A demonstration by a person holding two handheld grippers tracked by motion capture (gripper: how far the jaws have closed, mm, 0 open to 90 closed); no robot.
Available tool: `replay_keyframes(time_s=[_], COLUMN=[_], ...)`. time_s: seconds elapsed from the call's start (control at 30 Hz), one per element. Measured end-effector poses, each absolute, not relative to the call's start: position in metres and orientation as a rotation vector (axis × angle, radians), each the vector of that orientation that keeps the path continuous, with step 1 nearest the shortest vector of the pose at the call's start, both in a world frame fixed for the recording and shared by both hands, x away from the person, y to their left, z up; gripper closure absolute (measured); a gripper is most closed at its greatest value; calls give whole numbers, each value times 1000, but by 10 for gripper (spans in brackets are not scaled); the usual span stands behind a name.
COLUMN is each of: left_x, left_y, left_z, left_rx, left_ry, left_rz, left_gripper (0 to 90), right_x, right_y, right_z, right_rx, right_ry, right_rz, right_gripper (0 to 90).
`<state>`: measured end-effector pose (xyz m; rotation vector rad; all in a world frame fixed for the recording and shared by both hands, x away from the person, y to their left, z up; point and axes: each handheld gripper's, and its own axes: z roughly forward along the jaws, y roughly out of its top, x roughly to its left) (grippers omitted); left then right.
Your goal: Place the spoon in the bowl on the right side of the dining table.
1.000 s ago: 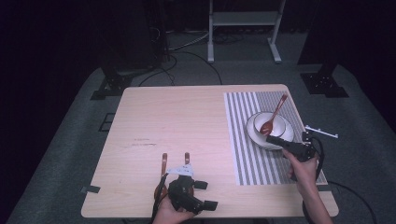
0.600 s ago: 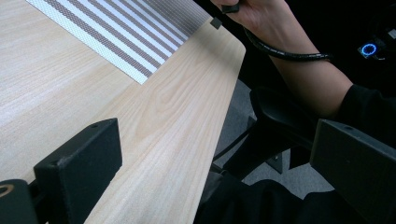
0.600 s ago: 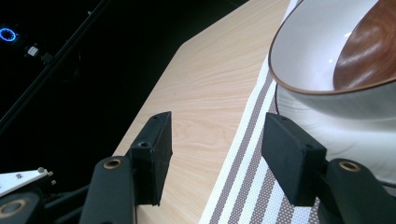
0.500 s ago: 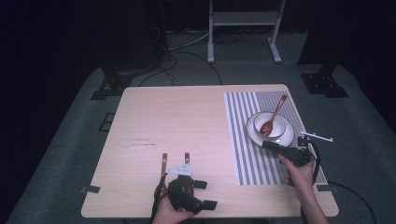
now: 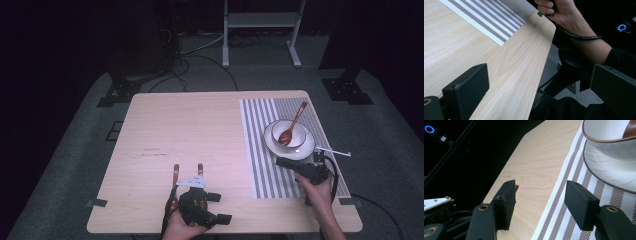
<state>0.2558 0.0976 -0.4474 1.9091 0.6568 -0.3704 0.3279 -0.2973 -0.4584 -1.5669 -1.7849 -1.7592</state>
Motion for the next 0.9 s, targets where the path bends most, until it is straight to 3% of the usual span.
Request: replay_keyframes(time_s=[0.9], left_x=[257], left_y=[105], left_z=[-444], left_rx=[1895], left_ry=[667], left_rz=[-352], left_gripper=[9], right_x=[306], right_y=[-280], right_z=[-475], right_rx=[-1510], right_ry=[-1802], right_rz=[-1716], right_gripper=[394])
